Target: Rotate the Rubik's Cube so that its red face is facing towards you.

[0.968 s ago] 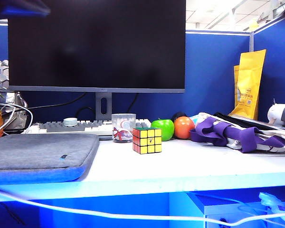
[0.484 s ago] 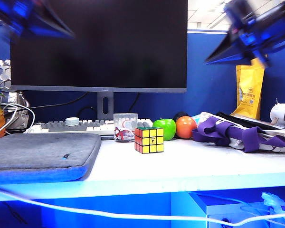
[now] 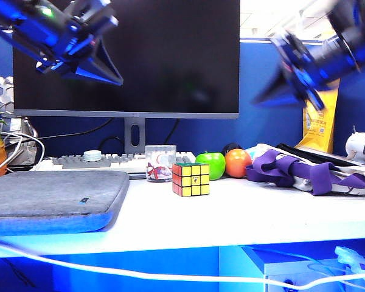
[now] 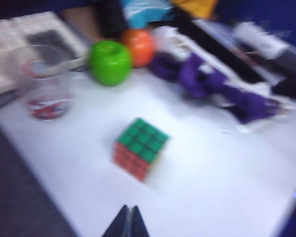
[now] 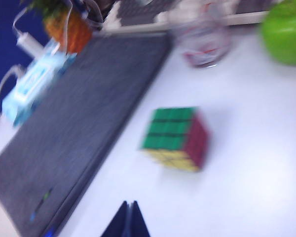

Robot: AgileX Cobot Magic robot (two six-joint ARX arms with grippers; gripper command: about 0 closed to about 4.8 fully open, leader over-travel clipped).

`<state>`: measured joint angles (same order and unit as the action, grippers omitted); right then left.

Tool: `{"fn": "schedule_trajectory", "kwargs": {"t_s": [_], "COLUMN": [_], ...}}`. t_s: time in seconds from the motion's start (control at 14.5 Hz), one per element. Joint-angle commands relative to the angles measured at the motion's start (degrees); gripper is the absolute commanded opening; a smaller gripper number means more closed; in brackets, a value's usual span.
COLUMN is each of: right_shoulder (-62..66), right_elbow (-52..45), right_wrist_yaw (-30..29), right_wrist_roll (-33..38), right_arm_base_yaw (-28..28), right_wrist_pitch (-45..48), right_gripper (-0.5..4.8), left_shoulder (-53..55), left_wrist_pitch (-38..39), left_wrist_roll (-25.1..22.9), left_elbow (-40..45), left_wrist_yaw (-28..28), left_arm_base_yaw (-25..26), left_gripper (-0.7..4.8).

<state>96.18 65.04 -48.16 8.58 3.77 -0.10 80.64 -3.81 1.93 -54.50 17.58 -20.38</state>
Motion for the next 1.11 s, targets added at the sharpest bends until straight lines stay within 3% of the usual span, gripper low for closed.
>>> {"fn": "schedule_trajectory", "kwargs": {"t_s": [0.07,0.35,0.41,0.69,0.83,0.97,1.11], "right_shoulder": [7.4,13.6,15.7,21.2,24.0,25.1,25.9], "right_elbow": [5.0,6.1,6.4,7.1,7.8,10.0,14.0], "right_wrist_yaw": [-12.0,-15.7,-18.7,-19.2,-19.1,-19.1,-19.0], "right_wrist_roll": [8.7,9.2,9.2,10.9,15.4,15.4,15.4], "right_arm_base_yaw": [-5.7,-8.8,-8.7,-7.7,-5.5,-3.0,0.1], "right_wrist_pitch": [0.8,5.0,5.4,8.6,14.1,14.1,13.2], "right_gripper": [-0.01,-0.01,-0.01,-0.01,-0.01,-0.01,-0.01], "left_shoulder": [0.0,3.6,7.5,21.6,29.9,32.7,34.0], "left_wrist_pitch": [-0.5,1.5,4.3,8.6,12.0,13.9,14.2], "left_wrist_roll": [2.0,3.2,3.3,3.8,5.8,5.2,4.1], "left_elbow": [-0.7,-3.4,-6.7,-20.0,-28.6,-31.3,-32.1], "left_wrist_yaw": [-3.4,-1.7,-1.8,0.1,1.0,2.2,6.7], "left_arm_base_yaw": [-0.2,-0.6,-0.9,-2.6,-2.9,-3.0,-2.7], "left_gripper": [0.21,0.15,0.15,0.15,0.15,0.15,0.15]}}
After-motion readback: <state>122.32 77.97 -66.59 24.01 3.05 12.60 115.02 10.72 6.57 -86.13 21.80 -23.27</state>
